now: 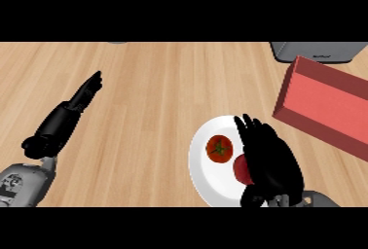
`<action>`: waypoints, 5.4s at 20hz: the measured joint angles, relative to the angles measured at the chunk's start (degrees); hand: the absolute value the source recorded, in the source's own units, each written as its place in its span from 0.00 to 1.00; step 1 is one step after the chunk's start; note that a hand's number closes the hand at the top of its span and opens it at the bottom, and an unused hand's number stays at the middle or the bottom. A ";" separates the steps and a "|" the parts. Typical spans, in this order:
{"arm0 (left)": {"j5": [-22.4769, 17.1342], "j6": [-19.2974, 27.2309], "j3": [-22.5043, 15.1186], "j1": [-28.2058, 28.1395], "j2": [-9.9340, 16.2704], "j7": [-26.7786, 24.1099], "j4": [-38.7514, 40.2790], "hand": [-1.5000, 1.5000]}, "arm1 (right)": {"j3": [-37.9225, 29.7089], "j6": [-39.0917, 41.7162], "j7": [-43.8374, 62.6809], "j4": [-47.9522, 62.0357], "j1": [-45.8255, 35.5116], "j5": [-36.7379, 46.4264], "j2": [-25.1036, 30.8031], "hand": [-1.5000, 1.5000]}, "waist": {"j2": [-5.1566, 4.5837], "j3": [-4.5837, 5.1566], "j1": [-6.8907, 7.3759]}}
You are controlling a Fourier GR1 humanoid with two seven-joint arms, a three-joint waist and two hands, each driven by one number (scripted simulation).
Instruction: Pick the pear from the plate and place it in the cardboard box
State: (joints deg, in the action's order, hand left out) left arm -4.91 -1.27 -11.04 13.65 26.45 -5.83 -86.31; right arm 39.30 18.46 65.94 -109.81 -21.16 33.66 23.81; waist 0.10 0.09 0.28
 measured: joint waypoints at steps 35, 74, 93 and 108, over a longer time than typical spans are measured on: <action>5.58 -6.11 6.68 -1.02 -5.39 1.60 -1.55 0.50 | -10.13 4.03 -11.85 17.31 10.32 19.31 -11.39 0.00 | -0.08 -0.09 -0.31; 9.46 -8.62 9.78 -1.58 -9.54 2.97 -2.65 0.50 | -25.57 -11.55 -65.42 -8.31 13.37 4.20 7.46 1.00 | 0.02 -0.10 -1.20; 11.01 -9.70 9.53 -1.03 -11.08 1.60 -2.24 0.50 | -49.22 -3.63 -70.36 31.36 -6.81 -3.36 19.05 1.00 | -0.52 -0.09 0.86; 10.94 -11.17 10.29 -0.03 -11.08 2.09 -1.78 0.50 | -39.72 6.61 -93.11 68.13 -17.35 7.73 27.31 0.00 | -0.77 -0.17 1.75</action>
State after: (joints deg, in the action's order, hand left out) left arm 6.03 -12.44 -0.75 13.62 15.37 -3.74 -88.09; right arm -0.42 25.07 -27.17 -41.68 -38.51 41.39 51.12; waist -0.67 -0.08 2.03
